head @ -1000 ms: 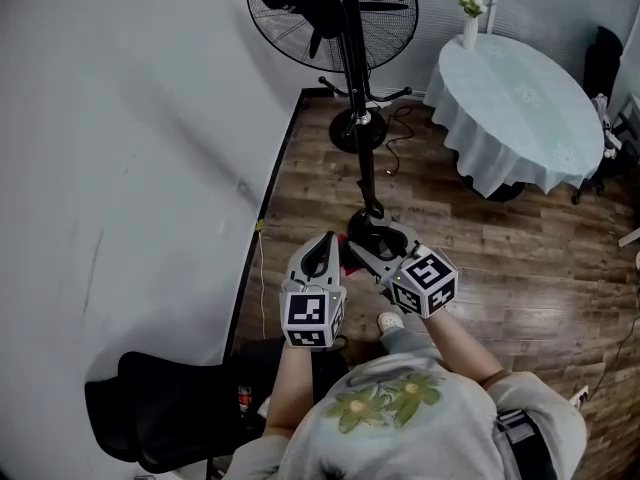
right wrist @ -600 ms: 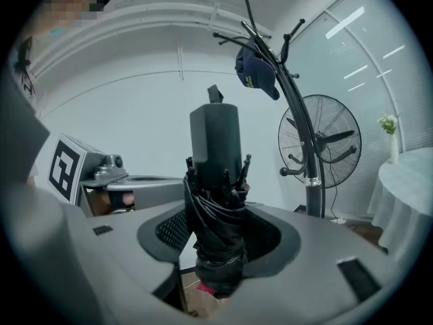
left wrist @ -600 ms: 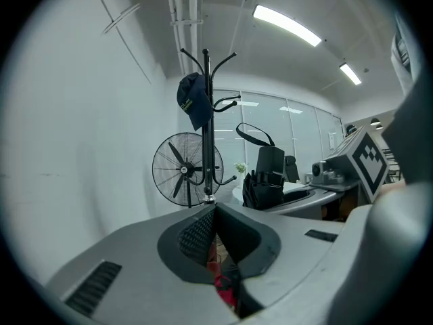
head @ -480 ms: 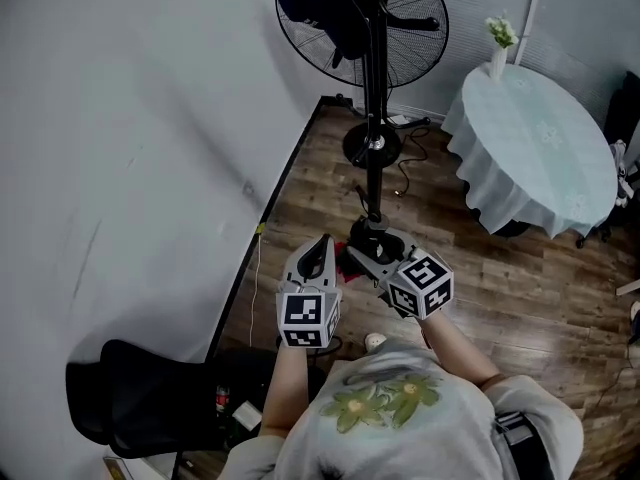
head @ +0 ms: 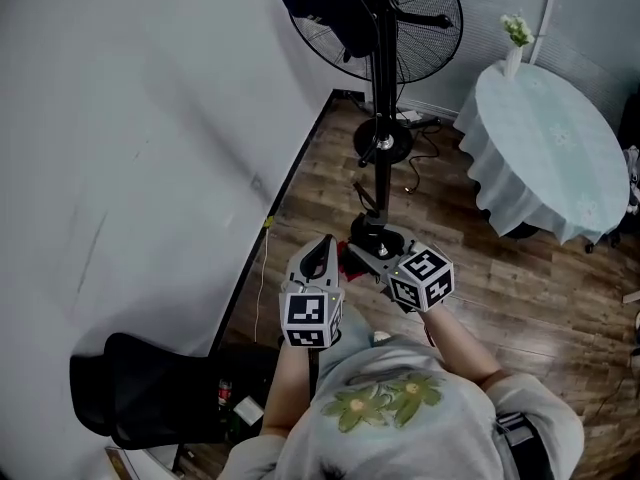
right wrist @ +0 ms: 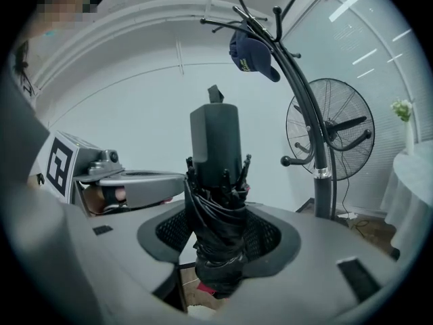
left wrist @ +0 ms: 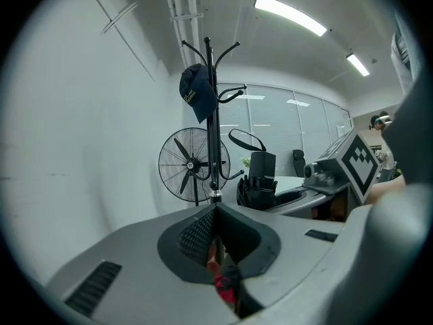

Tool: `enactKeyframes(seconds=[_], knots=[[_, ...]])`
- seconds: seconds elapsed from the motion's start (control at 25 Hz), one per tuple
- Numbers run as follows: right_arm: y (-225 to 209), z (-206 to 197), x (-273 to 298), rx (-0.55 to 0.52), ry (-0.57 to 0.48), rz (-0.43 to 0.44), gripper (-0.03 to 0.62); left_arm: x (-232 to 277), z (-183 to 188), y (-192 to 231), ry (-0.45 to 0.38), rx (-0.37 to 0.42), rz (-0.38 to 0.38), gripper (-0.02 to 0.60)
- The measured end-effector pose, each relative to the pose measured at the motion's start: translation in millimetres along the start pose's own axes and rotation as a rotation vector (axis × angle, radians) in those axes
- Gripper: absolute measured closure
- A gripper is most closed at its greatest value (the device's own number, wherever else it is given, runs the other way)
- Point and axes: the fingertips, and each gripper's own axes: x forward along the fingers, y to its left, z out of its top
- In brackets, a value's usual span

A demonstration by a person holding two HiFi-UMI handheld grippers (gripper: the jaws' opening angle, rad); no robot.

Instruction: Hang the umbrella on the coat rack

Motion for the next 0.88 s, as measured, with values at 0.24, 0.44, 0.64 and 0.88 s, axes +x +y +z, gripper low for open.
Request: enactKeyframes(seconds=[0.24, 0.44, 0.64, 0.88], knots=[[-20, -5, 21, 0.031, 0.027, -0.007, 0.382, 19, -6, 11, 0.021, 0.0, -0.036, 0.568], [-40, -8, 48, 0.052, 0.057, -0.033, 0.382, 46, -12, 29, 0.045, 0.02, -0.096, 0.568], [-65, -15, 70, 0.097, 0.092, -0.082, 0.382, 74, -13, 54, 0.066, 0.02, -0.138, 0.568], [-90, -21, 85, 0.113, 0.133, -0.138, 0.382, 100, -18, 79, 0.082, 0.002, -0.166, 0.568]])
